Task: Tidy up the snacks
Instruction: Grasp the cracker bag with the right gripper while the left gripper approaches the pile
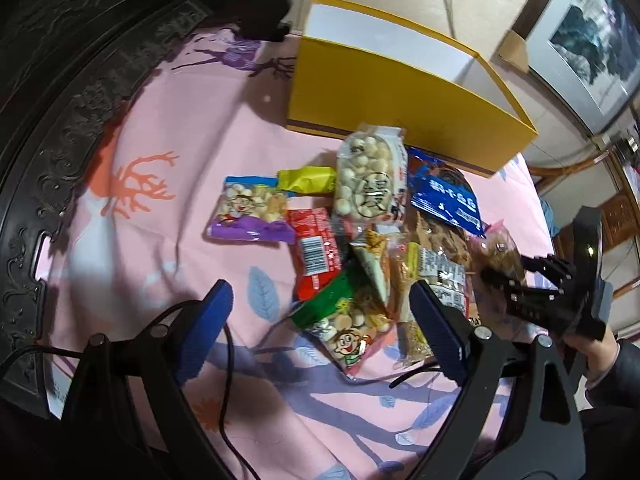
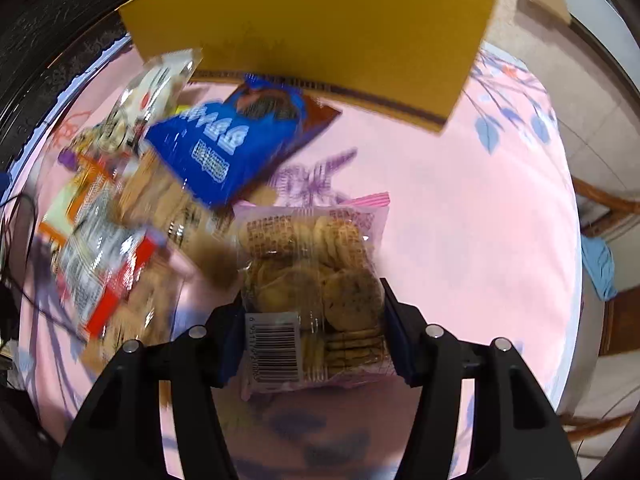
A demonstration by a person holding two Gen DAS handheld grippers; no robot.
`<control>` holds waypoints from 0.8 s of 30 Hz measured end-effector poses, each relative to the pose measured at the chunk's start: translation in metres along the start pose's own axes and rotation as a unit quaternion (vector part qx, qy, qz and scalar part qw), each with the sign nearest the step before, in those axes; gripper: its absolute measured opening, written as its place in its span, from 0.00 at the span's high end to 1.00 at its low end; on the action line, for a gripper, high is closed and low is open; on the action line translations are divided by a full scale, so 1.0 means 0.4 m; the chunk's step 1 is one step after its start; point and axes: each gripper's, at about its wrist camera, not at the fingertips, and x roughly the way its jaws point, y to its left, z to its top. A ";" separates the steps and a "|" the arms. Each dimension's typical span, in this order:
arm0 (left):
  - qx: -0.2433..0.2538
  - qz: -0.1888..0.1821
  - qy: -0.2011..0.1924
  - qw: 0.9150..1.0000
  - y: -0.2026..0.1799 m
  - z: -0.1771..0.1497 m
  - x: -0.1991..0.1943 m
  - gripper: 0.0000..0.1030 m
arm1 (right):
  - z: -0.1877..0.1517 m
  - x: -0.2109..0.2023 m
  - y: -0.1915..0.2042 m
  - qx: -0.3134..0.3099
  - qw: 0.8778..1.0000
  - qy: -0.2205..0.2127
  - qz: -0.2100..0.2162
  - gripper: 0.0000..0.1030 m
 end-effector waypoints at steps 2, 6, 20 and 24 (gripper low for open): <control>0.011 -0.004 0.002 1.000 -0.011 -0.001 0.009 0.11 | -0.027 -0.012 0.005 0.007 1.000 0.001 -0.001 0.42; 0.026 -0.023 0.014 0.999 -0.043 0.001 0.045 0.12 | -0.061 -0.027 0.013 0.021 1.000 -0.002 -0.004 0.41; 0.014 -0.040 0.084 0.996 -0.060 0.020 0.191 0.70 | -0.073 -0.031 0.019 0.029 0.999 -0.010 -0.013 0.40; 0.023 -0.037 0.087 0.995 -0.074 0.025 0.204 0.70 | -0.073 -0.031 0.020 0.029 0.999 -0.013 -0.013 0.40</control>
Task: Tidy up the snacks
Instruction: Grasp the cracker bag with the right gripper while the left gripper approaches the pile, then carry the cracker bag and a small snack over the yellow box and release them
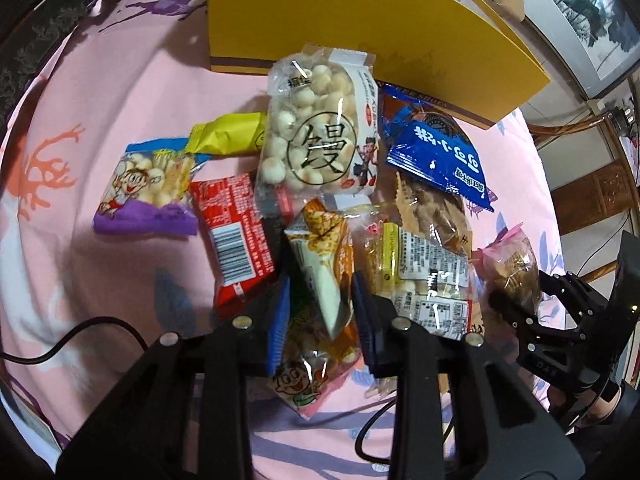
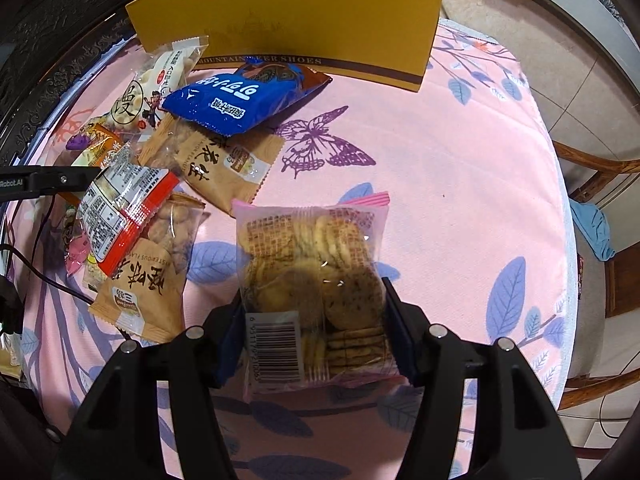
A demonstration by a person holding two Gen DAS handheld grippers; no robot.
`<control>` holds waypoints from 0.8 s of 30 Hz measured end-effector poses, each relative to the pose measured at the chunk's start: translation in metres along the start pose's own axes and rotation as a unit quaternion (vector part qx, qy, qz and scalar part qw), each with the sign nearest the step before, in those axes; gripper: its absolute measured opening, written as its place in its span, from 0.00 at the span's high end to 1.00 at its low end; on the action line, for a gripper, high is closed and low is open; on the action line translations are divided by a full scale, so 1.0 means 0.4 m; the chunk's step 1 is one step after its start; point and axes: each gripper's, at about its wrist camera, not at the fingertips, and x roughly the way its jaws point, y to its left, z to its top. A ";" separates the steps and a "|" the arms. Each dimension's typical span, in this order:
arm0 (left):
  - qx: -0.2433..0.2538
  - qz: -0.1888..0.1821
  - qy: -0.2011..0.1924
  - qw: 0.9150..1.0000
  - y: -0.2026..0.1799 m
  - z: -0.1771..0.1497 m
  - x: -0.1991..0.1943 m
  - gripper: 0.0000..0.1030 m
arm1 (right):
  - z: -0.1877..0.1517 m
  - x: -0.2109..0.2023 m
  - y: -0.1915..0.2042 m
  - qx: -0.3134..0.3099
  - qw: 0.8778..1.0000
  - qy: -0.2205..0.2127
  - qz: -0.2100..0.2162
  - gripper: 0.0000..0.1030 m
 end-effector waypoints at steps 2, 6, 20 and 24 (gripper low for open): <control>0.008 0.000 -0.003 1.000 -0.008 0.002 0.001 0.80 | -0.001 0.000 -0.001 0.000 1.000 -0.001 0.001 0.40; 0.023 0.000 -0.010 1.000 -0.032 0.001 0.002 0.87 | -0.001 -0.001 0.001 -0.004 1.000 -0.001 0.000 0.40; 0.025 -0.012 -0.034 0.999 -0.022 -0.032 -0.053 0.88 | 0.007 -0.007 0.001 0.000 1.000 0.009 0.001 0.42; 0.022 -0.018 -0.043 0.999 -0.016 -0.037 -0.079 0.88 | 0.003 -0.024 0.005 0.001 1.000 0.009 0.007 0.43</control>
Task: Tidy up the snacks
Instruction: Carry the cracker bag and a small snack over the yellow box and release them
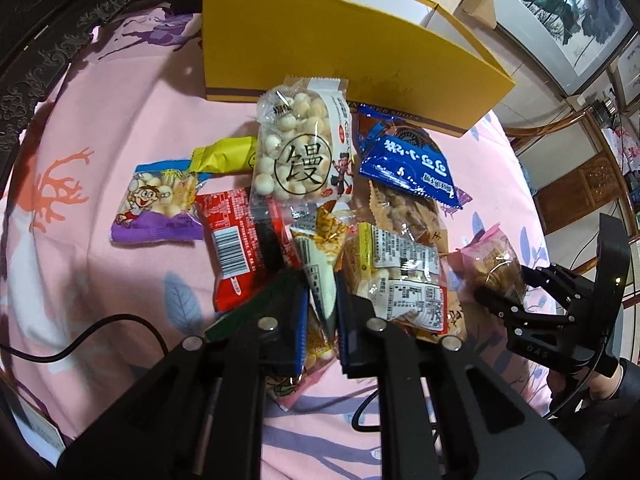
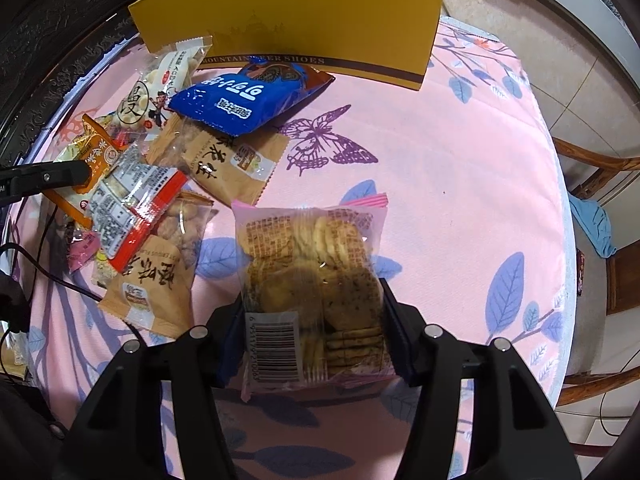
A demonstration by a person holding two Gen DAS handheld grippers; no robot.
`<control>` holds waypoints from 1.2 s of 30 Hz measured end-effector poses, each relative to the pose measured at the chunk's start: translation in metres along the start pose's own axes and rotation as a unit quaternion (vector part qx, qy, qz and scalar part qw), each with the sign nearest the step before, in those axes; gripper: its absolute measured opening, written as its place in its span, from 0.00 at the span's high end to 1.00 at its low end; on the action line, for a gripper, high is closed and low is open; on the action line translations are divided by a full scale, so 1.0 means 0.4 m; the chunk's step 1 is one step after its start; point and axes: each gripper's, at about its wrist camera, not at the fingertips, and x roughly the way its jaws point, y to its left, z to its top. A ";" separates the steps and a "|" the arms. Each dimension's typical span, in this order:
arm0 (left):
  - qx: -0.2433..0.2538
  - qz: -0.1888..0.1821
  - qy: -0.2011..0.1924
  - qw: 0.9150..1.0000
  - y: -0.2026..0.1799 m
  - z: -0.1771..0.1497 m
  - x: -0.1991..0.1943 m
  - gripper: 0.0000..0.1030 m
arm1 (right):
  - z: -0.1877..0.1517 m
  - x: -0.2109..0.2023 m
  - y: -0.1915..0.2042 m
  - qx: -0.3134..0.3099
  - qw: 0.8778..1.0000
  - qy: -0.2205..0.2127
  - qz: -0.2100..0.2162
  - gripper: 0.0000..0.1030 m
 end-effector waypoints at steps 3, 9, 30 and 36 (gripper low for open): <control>-0.001 0.000 -0.010 1.000 0.001 0.001 -0.024 0.88 | -0.002 -0.024 0.009 -0.002 1.000 -0.006 0.003 0.43; -0.002 -0.002 -0.041 0.999 0.003 0.023 -0.093 0.88 | 0.025 -0.092 0.021 -0.010 0.999 -0.038 0.005 0.43; 0.041 -0.009 -0.212 0.976 -0.066 0.428 -0.243 0.88 | 0.456 -0.313 -0.003 -0.015 0.964 -0.264 -0.017 0.43; -0.030 0.038 -0.219 0.975 -0.047 0.598 -0.190 0.10 | 0.620 -0.253 -0.020 0.004 0.967 -0.245 -0.071 0.09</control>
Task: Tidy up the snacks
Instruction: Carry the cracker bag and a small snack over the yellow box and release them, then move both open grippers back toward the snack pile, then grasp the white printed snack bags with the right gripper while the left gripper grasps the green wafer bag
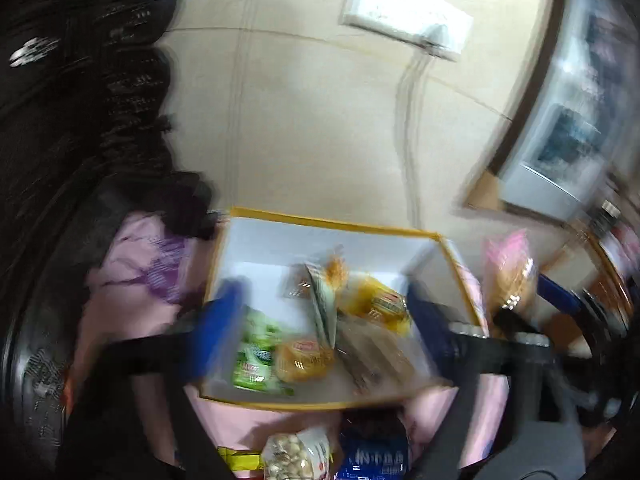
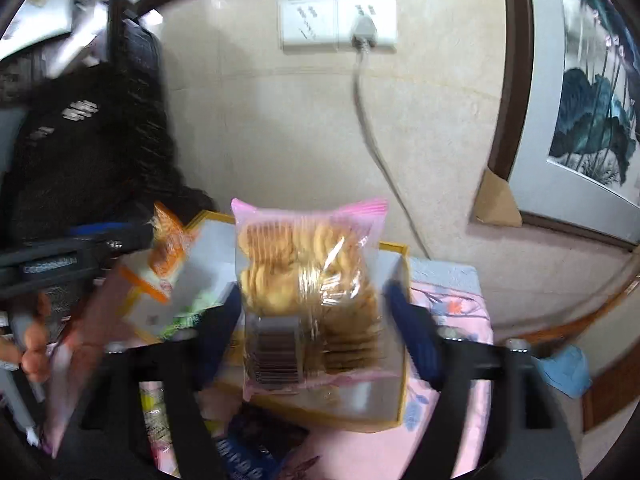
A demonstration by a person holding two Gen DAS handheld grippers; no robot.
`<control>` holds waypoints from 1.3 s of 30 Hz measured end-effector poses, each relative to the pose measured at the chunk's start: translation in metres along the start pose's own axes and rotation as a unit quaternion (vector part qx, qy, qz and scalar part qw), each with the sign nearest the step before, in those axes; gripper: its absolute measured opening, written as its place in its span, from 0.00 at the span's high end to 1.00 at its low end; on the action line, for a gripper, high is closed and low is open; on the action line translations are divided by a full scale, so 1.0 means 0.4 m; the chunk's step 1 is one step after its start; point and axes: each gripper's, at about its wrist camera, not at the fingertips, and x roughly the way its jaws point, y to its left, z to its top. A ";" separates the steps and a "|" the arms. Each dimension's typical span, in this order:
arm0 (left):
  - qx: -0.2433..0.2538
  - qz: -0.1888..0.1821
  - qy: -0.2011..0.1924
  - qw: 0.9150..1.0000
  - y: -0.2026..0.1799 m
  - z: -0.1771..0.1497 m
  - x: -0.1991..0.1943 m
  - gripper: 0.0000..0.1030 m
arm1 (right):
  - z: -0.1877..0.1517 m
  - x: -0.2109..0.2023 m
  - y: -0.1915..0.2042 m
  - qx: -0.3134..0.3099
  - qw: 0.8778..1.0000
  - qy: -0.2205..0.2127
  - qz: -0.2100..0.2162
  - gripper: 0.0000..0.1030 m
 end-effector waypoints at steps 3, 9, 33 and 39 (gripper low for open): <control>-0.015 -0.024 -0.025 0.999 0.021 0.002 -0.045 0.09 | -0.021 -0.039 0.011 -0.008 0.999 -0.033 0.011 0.01; -0.025 0.018 -0.006 1.000 0.088 -0.095 -0.104 0.07 | -0.163 -0.026 0.012 0.024 0.996 0.075 0.032 0.01; 0.001 0.080 0.154 0.985 0.214 -0.560 -0.217 0.07 | -0.499 -0.101 0.259 -0.097 0.953 0.188 0.217 0.25; 0.019 0.083 0.160 0.983 0.209 -0.599 -0.240 0.07 | -0.514 -0.076 0.333 -0.214 0.935 0.177 0.221 0.31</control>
